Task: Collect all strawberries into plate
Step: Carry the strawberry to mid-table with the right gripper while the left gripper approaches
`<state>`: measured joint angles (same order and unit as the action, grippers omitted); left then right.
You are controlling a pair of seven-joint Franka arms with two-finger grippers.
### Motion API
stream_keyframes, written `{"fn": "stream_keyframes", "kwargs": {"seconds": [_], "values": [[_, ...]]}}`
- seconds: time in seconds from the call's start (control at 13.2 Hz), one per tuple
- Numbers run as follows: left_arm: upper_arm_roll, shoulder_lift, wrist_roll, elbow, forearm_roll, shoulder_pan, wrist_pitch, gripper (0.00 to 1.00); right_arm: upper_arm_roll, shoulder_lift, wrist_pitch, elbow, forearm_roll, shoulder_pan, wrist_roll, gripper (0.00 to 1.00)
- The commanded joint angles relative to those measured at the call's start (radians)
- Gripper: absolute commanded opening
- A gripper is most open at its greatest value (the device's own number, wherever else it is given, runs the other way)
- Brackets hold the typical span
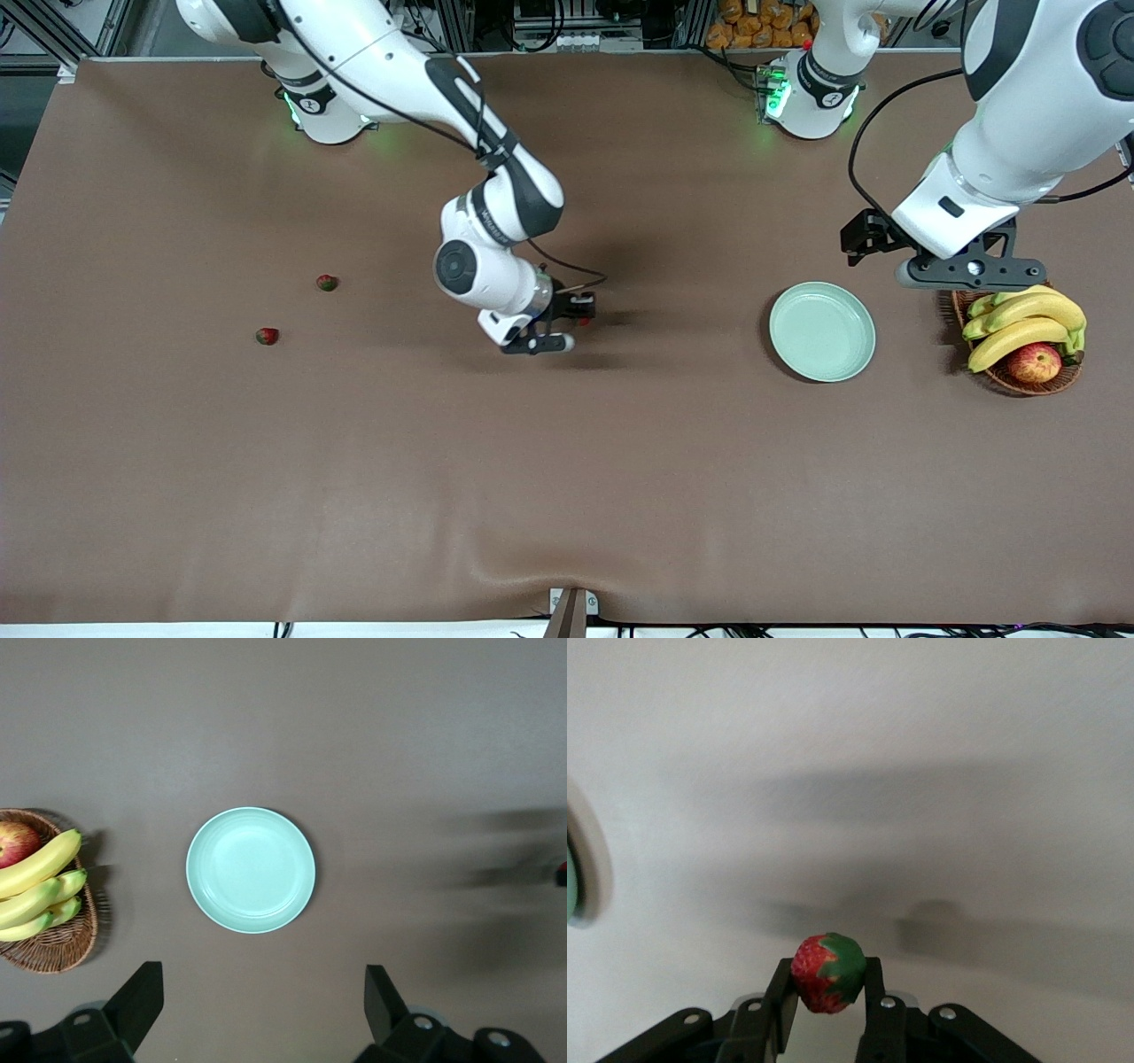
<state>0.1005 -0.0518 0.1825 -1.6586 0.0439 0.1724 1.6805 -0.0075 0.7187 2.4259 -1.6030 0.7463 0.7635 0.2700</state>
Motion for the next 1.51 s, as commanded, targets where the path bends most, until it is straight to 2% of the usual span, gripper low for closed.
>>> {"fn": "stream_keyframes", "kwargs": {"seconds": [0.0, 0.3, 0.45, 0.53, 0.68, 0.76, 0.98, 1.06, 1.29, 1.44], "values": [[0.008, -0.007, 0.022, -0.02, -0.018, 0.006, 0.031, 1.0, -0.017, 0.074, 0.025, 0.086, 0.027, 0.051, 0.04, 0.12], [0.068, -0.006, 0.113, -0.041, -0.018, 0.001, 0.033, 1.0, -0.017, 0.139, 0.16, 0.116, 0.154, 0.097, 0.041, 0.19], [0.076, -0.031, 0.132, -0.041, -0.018, 0.007, 0.059, 1.0, -0.017, 0.166, 0.186, 0.146, 0.179, 0.111, 0.041, 0.23], [0.088, -0.043, 0.153, -0.041, -0.018, 0.012, 0.079, 1.0, -0.017, 0.169, 0.186, 0.147, 0.179, 0.109, 0.043, 0.3], [0.113, -0.068, 0.221, -0.043, -0.018, 0.012, 0.1, 1.0, -0.019, 0.168, 0.188, 0.146, 0.173, 0.109, 0.041, 0.58], [0.132, -0.075, 0.242, -0.047, -0.018, 0.012, 0.111, 1.0, -0.02, 0.166, 0.197, 0.144, 0.168, 0.106, 0.041, 0.76], [0.154, -0.08, 0.267, -0.131, -0.018, 0.012, 0.22, 1.0, -0.019, 0.145, 0.208, 0.138, 0.166, 0.076, 0.04, 0.97], [0.157, -0.083, 0.267, -0.162, -0.018, 0.009, 0.247, 1.0, -0.02, 0.136, 0.206, 0.133, 0.165, 0.062, 0.034, 1.0], [0.159, -0.129, 0.3, -0.199, -0.018, 0.016, 0.31, 1.0, -0.022, 0.078, 0.179, 0.076, 0.157, -0.009, 0.031, 1.0], [0.159, -0.167, 0.487, -0.22, -0.004, 0.086, 0.381, 1.0, -0.022, -0.002, 0.142, -0.027, 0.11, -0.084, 0.029, 1.0]]}}
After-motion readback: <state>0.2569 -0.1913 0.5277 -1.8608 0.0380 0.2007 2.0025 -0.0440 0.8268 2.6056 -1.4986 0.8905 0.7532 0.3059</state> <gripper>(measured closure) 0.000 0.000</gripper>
